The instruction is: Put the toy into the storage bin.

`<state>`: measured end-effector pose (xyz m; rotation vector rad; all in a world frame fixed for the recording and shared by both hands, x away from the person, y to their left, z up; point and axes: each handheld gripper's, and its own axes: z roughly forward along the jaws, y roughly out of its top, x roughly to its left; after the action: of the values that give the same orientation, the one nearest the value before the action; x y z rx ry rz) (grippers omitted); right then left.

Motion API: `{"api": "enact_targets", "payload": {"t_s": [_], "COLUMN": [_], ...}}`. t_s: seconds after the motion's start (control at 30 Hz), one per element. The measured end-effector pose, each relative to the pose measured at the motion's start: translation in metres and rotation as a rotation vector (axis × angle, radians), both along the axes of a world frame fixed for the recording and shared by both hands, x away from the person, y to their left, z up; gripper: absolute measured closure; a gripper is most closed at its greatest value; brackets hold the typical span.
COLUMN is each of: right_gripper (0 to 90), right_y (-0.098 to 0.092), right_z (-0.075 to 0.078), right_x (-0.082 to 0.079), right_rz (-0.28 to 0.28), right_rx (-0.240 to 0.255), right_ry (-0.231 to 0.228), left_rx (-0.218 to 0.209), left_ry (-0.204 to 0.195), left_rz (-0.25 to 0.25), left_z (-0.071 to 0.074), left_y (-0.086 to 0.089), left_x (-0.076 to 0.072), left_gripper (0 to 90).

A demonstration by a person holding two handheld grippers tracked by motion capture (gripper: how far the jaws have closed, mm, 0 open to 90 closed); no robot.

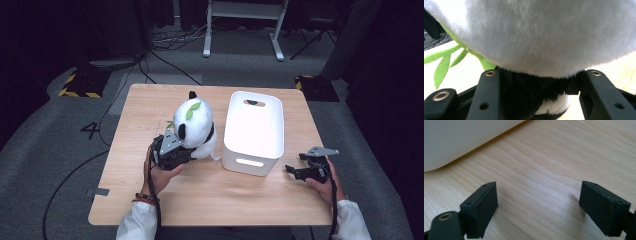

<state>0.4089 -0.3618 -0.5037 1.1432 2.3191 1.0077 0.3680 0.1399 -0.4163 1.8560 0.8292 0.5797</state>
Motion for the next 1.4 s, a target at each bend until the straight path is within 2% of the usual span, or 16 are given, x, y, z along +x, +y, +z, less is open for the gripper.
{"api": "enact_targets", "payload": {"t_s": [0.27,0.37,0.67,0.93,1.4], "right_gripper": [15.3,15.3,15.3,15.3,15.3], "right_y": [0.000,0.000,0.000,0.000,0.000], "right_z": [0.000,0.000,0.000,0.000,0.000], "right_x": [0.000,0.000,0.000,0.000,0.000], "right_rz": [0.000,0.000,0.000,0.000,0.000], "right_rx": [0.000,0.000,0.000,0.000,0.000], "right_ry": [0.000,0.000,0.000,0.001,0.000], "left_rx": [-0.016,-0.034,-0.036,-0.053,-0.075], "left_ry": [-0.019,-0.027,-0.051,-0.054,-0.093], "left_rz": [0.020,0.022,0.020,0.024,0.028], "left_z": [0.006,0.009,0.015,0.018,0.029], "left_y": [0.007,0.010,0.009,0.009,0.009], "left_x": [-0.003,-0.005,-0.008,-0.009,-0.014], "left_gripper": [53.7,53.7,53.5,53.2,52.9]}}
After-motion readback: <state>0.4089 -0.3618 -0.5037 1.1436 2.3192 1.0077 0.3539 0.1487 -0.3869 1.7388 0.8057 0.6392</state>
